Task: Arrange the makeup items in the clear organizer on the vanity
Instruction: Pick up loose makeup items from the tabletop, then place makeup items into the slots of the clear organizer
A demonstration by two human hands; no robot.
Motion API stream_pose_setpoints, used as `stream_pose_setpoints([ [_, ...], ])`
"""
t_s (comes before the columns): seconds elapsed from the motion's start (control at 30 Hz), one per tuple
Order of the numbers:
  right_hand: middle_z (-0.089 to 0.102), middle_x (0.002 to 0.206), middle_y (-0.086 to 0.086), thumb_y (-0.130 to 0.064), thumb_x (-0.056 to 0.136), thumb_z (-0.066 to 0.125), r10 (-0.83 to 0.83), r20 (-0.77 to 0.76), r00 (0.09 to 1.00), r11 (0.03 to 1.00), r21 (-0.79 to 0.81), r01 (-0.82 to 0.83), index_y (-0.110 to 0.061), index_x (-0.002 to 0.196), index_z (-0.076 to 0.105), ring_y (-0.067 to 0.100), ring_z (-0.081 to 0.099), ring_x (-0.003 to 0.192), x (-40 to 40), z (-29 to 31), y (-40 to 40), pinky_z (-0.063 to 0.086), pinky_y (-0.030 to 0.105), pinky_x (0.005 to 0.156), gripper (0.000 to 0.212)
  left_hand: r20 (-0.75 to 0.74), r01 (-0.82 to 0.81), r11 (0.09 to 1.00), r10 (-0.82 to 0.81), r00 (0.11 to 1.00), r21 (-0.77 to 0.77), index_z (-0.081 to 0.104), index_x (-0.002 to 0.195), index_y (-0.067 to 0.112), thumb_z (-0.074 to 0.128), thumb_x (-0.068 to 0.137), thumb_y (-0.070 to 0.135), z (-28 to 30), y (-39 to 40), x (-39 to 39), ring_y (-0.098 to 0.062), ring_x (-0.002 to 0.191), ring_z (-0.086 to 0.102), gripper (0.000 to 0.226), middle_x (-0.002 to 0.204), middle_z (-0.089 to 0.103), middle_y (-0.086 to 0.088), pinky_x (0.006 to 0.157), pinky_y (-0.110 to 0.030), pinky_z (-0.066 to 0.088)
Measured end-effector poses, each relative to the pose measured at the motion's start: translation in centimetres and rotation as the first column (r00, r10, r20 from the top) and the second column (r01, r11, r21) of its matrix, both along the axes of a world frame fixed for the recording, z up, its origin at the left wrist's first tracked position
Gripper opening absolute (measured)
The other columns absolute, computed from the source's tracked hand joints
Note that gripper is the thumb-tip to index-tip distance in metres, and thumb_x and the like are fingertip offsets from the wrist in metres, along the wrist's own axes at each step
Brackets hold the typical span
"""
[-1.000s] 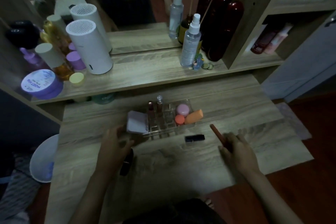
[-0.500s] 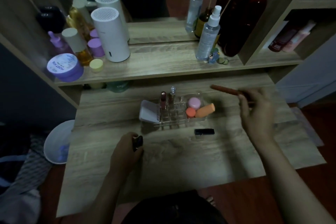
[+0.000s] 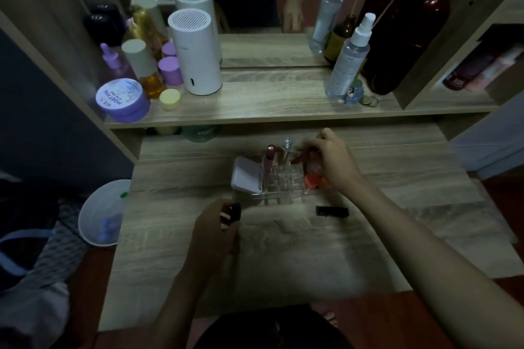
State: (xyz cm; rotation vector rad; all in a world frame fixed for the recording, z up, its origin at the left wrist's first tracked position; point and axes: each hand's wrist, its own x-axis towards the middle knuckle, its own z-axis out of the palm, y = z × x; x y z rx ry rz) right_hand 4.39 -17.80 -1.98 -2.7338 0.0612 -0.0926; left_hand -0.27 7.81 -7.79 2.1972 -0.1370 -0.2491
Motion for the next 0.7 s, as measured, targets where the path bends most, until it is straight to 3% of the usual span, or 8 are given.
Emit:
stream_pose_setpoints([
  [0.07,0.054,0.106,0.013,0.005,0.082,0.057,-0.006,0.002,1.000,0.999,0.043,0.006,-0.005,0.111,0.065,0.024,0.055,0.096,0.5,-0.2,0.2,0.043,0.025,0.079,0.032,0.002,-0.014,0.997,0.014,1.000,-0.077,0.059,0.100,0.024,0.065,0.081,0.005,1.0,-0.6,0.3,0.004,0.076,0.058,0.028,0.091,0.055,0.021,0.054,-0.008,0.046],
  [0.17,0.057,0.105,0.014,0.005,0.085,0.053,0.001,-0.001,1.000,0.998,0.058,0.000,-0.006,0.109,0.066,0.027,0.057,0.097,0.9,-0.5,0.4,0.045,0.030,0.082,0.030,0.033,-0.002,0.982,0.008,0.999,-0.188,0.052,0.085,0.035,0.064,0.080,-0.002,2.5,-1.7,1.3,0.010,0.080,0.062,0.039,0.088,0.059,0.016,0.061,0.002,0.046],
  [0.33,0.059,0.109,0.015,0.001,0.085,0.056,-0.007,-0.024,1.000,0.998,0.067,0.008,-0.009,0.114,0.063,0.031,0.057,0.103,0.9,-0.6,0.1,0.048,0.040,0.089,0.032,0.136,0.025,0.980,0.002,0.991,-0.197,0.059,0.097,0.005,0.067,0.078,-0.004,3.5,-3.8,3.6,0.005,0.077,0.056,0.023,0.089,0.059,0.006,0.064,0.004,0.045],
  [0.4,0.057,0.116,0.014,-0.005,0.083,0.061,-0.011,-0.034,0.999,0.996,0.083,0.014,-0.013,0.124,0.056,0.031,0.056,0.107,0.4,-0.6,-0.4,0.048,0.040,0.090,0.042,0.194,0.056,0.984,-0.022,0.981,-0.169,0.059,0.099,0.003,0.067,0.078,-0.004,3.8,-4.5,4.3,0.006,0.079,0.054,0.024,0.092,0.058,0.005,0.067,0.006,0.044],
  [0.5,0.052,0.119,0.007,-0.014,0.080,0.069,-0.064,0.016,0.998,0.981,0.182,0.060,-0.017,0.134,0.044,0.020,0.054,0.103,-1.6,-0.6,-1.9,0.045,0.032,0.082,0.060,0.212,0.057,0.987,-0.023,0.977,-0.153,0.059,0.101,-0.002,0.067,0.077,-0.004,3.8,-5.4,5.4,-0.007,0.082,0.057,0.025,0.095,0.058,0.000,0.070,0.008,0.040],
  [0.6,0.052,0.100,-0.004,-0.023,0.083,0.067,-0.220,0.094,0.971,0.942,0.279,0.186,-0.014,0.111,0.054,0.012,0.053,0.086,-5.2,-1.3,-3.0,0.043,0.029,0.068,0.033,0.178,0.037,0.988,-0.010,0.984,-0.148,0.059,0.102,0.000,0.067,0.077,-0.005,3.7,-6.3,6.1,-0.001,0.080,0.054,0.027,0.097,0.057,0.001,0.068,0.010,0.038],
  [0.63,0.053,0.089,-0.003,-0.025,0.086,0.063,-0.276,0.126,0.953,0.930,0.284,0.232,-0.013,0.097,0.055,0.015,0.053,0.078,-6.5,-2.0,-3.3,0.041,0.030,0.064,0.018,0.170,0.037,0.989,-0.012,0.985,-0.142,0.059,0.102,0.001,0.067,0.076,-0.005,3.6,-6.6,6.3,0.006,0.079,0.052,0.027,0.097,0.057,0.002,0.066,0.011,0.038],
  [0.7,0.054,0.078,0.002,-0.020,0.090,0.057,-0.360,0.127,0.924,0.912,0.254,0.321,-0.012,0.082,0.055,0.024,0.054,0.073,-9.0,-3.8,-3.3,0.037,0.031,0.063,0.011,0.169,0.045,0.990,-0.023,0.985,-0.130,0.059,0.099,0.003,0.067,0.076,-0.005,3.5,-7.1,6.4,0.010,0.077,0.050,0.026,0.097,0.057,0.002,0.065,0.011,0.037],
])
